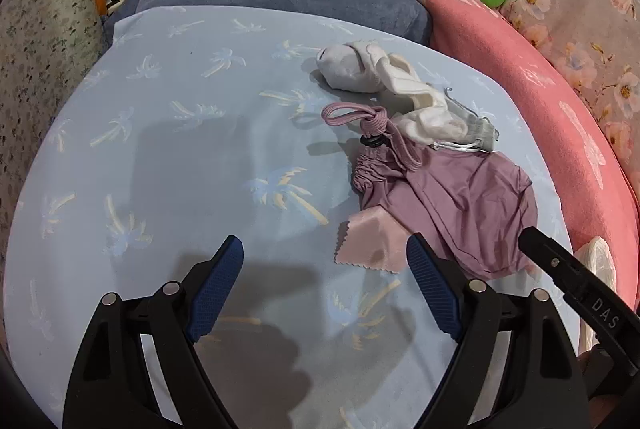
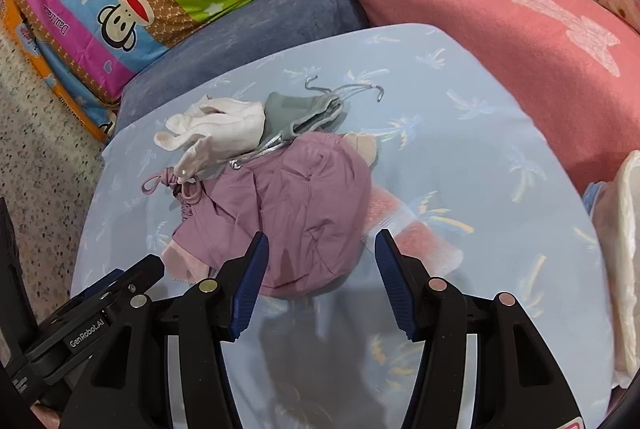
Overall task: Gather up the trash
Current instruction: 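Move both tools back over the purple pouch and pink cloth, then grasp the purple pouch with the right tool while the left grasps the pink cloth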
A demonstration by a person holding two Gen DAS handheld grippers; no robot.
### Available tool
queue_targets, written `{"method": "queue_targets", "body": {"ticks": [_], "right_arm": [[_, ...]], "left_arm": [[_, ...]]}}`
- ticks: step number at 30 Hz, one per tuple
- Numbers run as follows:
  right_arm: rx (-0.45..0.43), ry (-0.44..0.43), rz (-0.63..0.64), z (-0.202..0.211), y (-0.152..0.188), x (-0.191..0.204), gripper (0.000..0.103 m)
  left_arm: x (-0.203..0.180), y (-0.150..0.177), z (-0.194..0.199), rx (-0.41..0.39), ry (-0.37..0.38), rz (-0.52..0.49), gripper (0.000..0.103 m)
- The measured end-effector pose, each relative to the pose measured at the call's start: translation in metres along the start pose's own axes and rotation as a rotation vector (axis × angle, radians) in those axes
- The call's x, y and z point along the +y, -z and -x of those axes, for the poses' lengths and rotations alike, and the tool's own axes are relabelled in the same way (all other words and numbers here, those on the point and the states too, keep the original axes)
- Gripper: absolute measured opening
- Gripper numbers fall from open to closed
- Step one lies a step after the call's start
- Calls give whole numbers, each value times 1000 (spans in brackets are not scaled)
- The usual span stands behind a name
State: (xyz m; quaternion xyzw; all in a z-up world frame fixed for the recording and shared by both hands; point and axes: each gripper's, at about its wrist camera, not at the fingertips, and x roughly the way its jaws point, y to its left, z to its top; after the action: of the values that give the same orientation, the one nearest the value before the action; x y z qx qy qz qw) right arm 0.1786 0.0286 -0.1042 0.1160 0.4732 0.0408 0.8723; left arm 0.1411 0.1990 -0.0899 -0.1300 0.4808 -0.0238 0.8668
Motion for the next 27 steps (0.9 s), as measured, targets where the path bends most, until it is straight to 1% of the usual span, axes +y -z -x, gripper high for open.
{"method": "queue_targets", "body": {"ticks": [1,2,3,4,5,7,12,16,19,21,24,27], "right_arm": [[3,-1,2,-3,0,1,52],[8,-7,5,-5,1,2,40],[19,-12,12,-6,0,4,22],[21,-15,17,-6,-1,5,10],[13,-22,20,-3,-1,6,8],[-25,-49,19,8,-6,8,5],[-149,-103,10,52,-27,12,4],[-226,-104,3,81,-43,10,4],[-249,-103,-10,92,-49,6,4],[-249,-107,-17,95,-51,3,4],[-255,-108,-12,99,-52,2,4],[-267,-123,-17,106,-53,2,4]], "left_arm": [[0,0,-2,4,2,0,80],[0,-1,-3,6,3,-2,80],[-1,-1,-5,8,4,-6,80],[-2,-1,-5,9,7,-11,80],[-3,-1,-6,9,10,-16,80],[-5,-1,-7,8,19,-27,80],[-11,-2,-11,12,38,-43,80],[-18,-3,-18,25,51,-51,79],[-22,-4,-27,46,52,-54,74],[-25,-3,-27,37,43,-65,74],[-31,-1,-23,48,93,-61,74],[-38,8,-14,49,133,-73,75]]}}
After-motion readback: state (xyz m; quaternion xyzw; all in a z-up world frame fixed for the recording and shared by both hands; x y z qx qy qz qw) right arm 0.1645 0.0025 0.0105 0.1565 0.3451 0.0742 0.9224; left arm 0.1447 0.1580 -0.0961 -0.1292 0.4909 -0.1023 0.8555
